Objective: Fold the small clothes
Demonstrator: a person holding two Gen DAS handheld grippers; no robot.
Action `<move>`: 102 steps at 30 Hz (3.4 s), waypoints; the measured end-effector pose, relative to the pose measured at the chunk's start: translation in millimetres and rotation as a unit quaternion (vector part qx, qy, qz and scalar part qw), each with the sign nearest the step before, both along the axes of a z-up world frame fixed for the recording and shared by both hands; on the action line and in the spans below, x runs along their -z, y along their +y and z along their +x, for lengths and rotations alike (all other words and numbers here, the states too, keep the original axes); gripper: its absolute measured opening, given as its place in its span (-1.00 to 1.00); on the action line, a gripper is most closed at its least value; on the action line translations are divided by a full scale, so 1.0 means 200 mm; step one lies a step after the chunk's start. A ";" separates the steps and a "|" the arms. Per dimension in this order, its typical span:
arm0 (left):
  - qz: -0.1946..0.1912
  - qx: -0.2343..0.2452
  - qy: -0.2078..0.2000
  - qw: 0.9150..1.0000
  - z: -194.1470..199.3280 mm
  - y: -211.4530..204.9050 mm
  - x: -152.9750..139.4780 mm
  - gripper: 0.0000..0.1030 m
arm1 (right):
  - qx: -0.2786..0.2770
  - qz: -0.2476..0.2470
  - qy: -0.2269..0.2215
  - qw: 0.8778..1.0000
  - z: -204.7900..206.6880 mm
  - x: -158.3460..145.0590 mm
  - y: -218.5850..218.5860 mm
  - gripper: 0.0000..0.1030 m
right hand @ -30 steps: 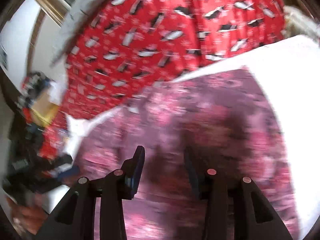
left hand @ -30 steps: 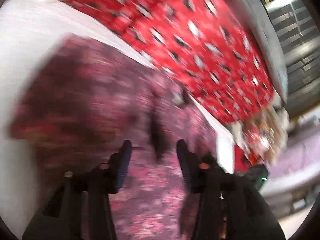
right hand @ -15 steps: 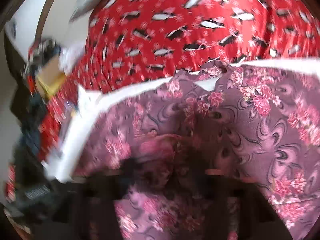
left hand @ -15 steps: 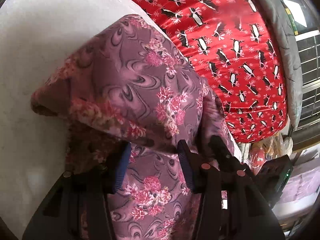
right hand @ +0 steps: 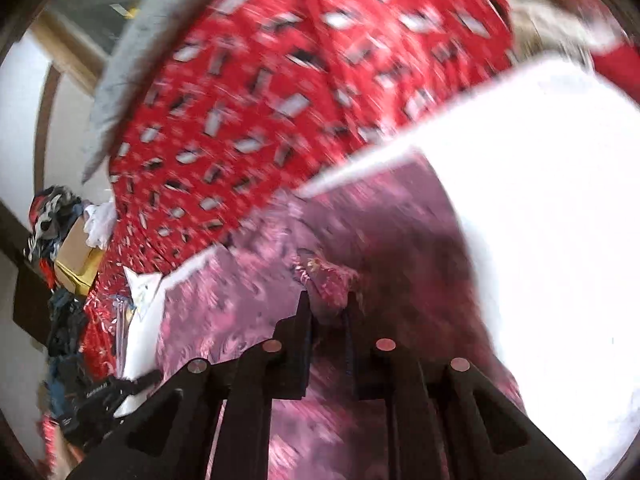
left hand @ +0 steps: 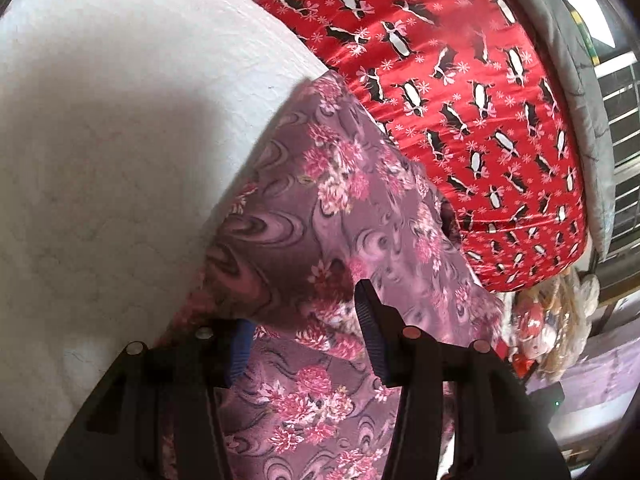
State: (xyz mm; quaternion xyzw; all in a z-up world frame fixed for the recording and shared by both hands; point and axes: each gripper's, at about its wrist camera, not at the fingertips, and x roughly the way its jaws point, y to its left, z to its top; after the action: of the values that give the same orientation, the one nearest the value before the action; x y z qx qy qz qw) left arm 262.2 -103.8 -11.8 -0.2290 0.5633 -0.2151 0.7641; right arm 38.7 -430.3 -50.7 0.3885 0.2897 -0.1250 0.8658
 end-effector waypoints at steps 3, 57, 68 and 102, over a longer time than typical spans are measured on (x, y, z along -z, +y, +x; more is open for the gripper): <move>0.012 0.002 -0.009 1.000 0.00 -0.01 0.00 -0.10 | 0.026 0.029 -0.042 0.998 -0.12 0.00 -0.03 -0.34; 0.141 0.090 -0.024 0.986 -0.22 -0.12 -0.08 -0.09 | -0.026 -0.002 0.110 0.994 -0.24 0.08 0.05 -0.55; 0.214 0.115 0.024 0.970 -0.56 0.53 -0.17 -0.09 | -0.123 -0.019 0.206 0.971 -0.82 -0.05 0.28 -0.05; 0.062 0.225 0.093 0.968 -1.06 0.75 -0.17 -0.91 | -0.138 0.093 0.061 0.984 -1.53 0.02 0.63 -0.73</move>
State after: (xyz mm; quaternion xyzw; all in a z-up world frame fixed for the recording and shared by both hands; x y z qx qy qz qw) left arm 49.9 46.0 22.0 -0.0671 0.6815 -0.3238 0.6529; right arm -267.8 -303.8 -55.5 0.4150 0.4031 -0.0004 0.8156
